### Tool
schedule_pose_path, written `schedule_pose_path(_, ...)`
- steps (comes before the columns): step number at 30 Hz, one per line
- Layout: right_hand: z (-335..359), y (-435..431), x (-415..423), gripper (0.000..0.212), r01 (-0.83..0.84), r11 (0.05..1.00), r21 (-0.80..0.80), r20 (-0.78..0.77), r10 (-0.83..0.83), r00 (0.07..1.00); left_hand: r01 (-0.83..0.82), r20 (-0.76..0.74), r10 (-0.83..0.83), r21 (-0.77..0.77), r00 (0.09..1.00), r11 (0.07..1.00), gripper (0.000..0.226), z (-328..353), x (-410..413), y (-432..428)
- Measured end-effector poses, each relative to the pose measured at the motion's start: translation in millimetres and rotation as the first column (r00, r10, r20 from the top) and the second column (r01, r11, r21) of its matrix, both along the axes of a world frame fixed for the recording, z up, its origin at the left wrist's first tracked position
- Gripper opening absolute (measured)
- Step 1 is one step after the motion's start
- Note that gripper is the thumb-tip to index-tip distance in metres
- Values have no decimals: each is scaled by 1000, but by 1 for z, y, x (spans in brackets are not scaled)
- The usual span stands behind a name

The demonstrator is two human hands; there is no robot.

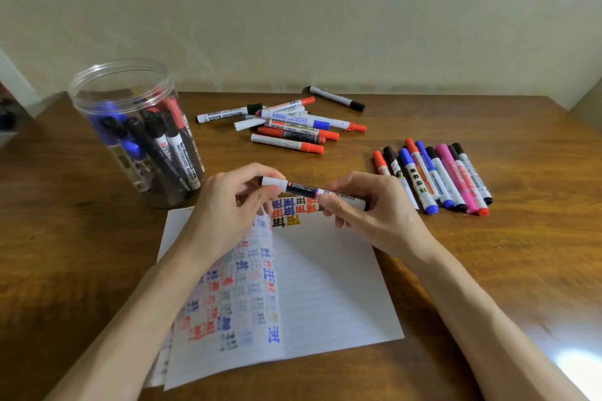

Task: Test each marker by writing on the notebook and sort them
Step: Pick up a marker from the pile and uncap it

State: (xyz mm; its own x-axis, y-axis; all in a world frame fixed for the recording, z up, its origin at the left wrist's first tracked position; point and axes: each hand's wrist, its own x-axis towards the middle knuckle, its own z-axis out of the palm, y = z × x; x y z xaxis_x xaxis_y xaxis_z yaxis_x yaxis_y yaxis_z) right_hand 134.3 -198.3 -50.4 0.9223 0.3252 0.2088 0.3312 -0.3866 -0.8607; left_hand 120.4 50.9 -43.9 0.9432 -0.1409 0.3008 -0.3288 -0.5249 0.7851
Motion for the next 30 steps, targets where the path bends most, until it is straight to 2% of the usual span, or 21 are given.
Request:
schedule_pose_path(7,2,5,-1,15,94,974,-204,203,-51,978,23,13,-22,-71,1000,997,36,0,-1,-6)
schedule_pose_path(10,3,3,-1,13,152,962,-228,233,-98,968,18,19,-17,-100,1000,995,43,0,0,-7)
schedule_pose_path(14,-2,-1,4,14,355,908,-224,240,-302,923,9,13,-8,-93,1000,996,51,-2,0,-6)
schedule_pose_path(21,-11,-15,11,23,580,756,-302,338,-484,807,15,15,-15,-49,1000,999,42,-6,1,-6)
schedule_pose_path(30,-11,-16,11,14,641,680,-357,421,-496,760,22,18,-23,15,1000,1000,30,-7,1,-4)
